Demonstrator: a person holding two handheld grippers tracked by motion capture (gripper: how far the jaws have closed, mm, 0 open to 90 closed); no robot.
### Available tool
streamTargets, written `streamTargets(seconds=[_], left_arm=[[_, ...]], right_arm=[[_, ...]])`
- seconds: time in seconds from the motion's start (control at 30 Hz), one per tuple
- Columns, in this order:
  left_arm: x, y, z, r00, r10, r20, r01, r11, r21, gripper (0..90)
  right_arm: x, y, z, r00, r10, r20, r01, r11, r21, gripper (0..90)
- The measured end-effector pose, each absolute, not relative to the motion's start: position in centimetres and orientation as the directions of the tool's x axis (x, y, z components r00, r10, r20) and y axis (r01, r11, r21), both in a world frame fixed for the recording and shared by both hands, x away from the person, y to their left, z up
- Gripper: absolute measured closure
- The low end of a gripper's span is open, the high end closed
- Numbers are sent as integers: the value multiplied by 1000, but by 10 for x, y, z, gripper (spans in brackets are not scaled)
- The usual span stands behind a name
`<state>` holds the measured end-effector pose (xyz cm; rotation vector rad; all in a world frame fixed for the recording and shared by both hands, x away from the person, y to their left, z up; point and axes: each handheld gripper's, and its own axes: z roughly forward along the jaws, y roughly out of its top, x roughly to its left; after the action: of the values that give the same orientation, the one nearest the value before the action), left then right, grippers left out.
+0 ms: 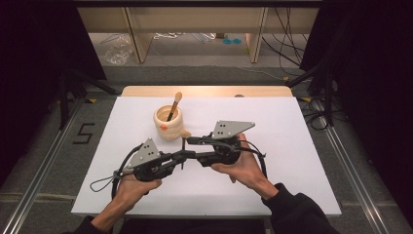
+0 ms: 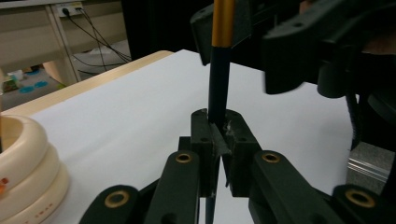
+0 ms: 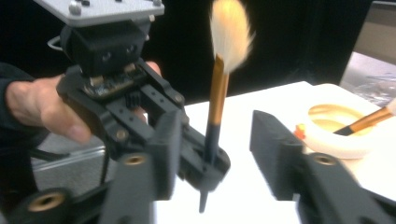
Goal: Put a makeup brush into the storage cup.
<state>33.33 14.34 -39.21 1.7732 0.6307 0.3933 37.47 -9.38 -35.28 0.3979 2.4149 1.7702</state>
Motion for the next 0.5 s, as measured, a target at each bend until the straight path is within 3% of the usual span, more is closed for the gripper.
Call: streamTargets(seconds=[0.13,0.23,0.5], left_arm=[[337,152,-391,779,626,-27,210,-220,953,840],[339,151,-393,751,653,-104,233,-115,966,840],[346,166,-393,729,682,-49,219,-164,962,839]], right_arm=[[375,-97,-351,-948,316,37,130,279,952,423],[376,-102,-349,-934,357,28,130,266,955,359],[380,-117,-350,-894,447,31,137,207,969,246]])
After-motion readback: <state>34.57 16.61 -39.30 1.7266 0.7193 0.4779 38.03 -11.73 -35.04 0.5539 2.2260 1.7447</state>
